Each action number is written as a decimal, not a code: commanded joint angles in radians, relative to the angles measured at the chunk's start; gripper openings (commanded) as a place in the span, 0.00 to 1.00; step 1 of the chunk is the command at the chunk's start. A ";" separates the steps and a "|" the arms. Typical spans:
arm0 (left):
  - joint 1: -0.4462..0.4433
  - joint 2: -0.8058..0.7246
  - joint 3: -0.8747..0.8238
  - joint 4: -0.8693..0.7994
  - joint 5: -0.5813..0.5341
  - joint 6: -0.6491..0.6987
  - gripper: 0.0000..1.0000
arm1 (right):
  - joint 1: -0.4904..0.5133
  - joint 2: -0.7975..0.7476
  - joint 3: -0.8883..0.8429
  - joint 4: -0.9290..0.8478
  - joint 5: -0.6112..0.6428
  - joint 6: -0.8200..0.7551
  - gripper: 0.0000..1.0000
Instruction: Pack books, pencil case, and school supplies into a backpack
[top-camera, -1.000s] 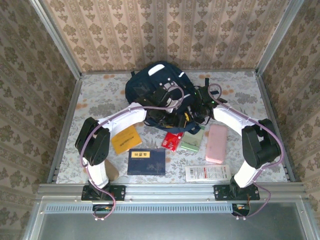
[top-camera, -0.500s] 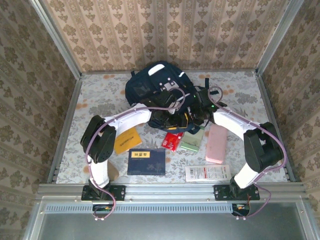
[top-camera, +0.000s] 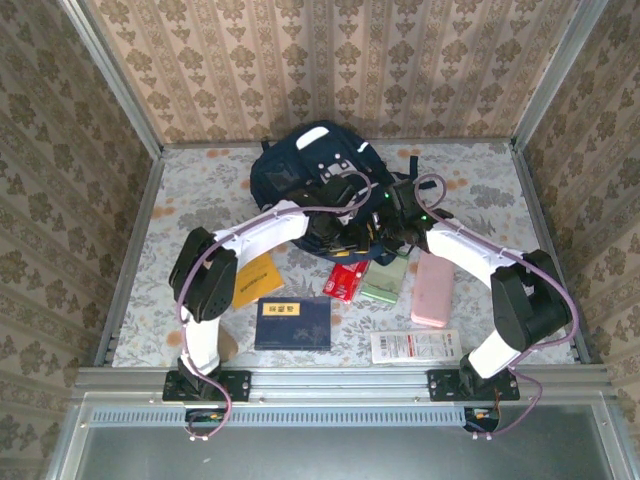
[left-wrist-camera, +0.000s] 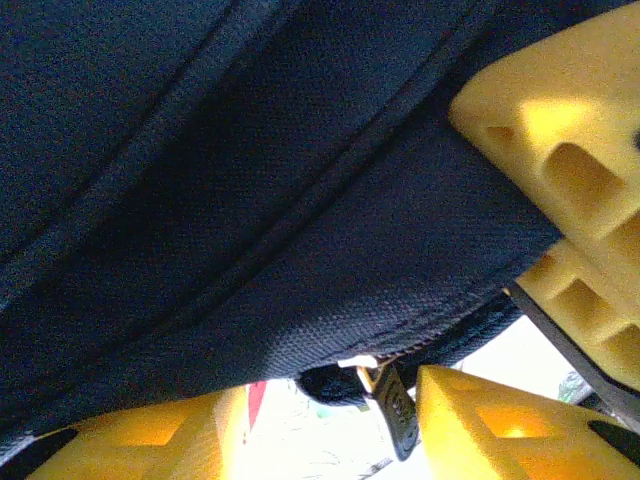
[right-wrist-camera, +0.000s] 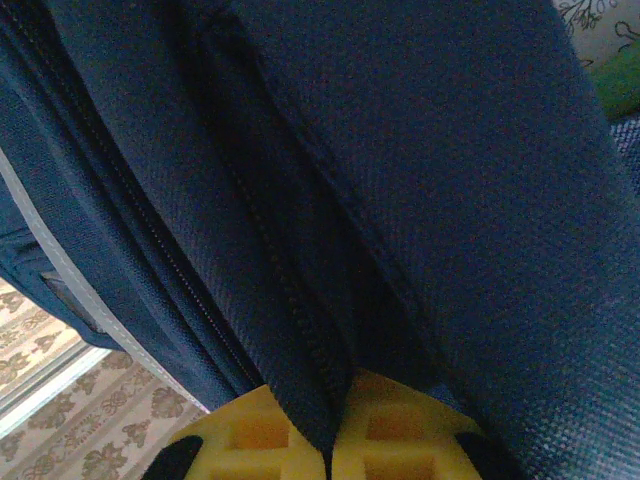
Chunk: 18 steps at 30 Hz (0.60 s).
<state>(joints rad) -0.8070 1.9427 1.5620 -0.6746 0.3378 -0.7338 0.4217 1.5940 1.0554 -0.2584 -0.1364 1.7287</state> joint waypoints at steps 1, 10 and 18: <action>-0.001 0.042 0.036 -0.057 -0.070 0.001 0.47 | 0.020 -0.064 0.006 0.069 0.006 0.031 0.00; -0.008 0.072 0.061 -0.086 -0.094 0.023 0.20 | 0.048 -0.066 0.007 0.089 0.012 0.031 0.00; -0.009 0.057 0.068 -0.101 -0.080 0.065 0.00 | 0.035 -0.067 -0.021 0.103 0.042 0.005 0.00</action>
<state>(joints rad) -0.8131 1.9873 1.6115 -0.7639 0.2901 -0.7013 0.4561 1.5883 1.0355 -0.2329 -0.1005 1.7317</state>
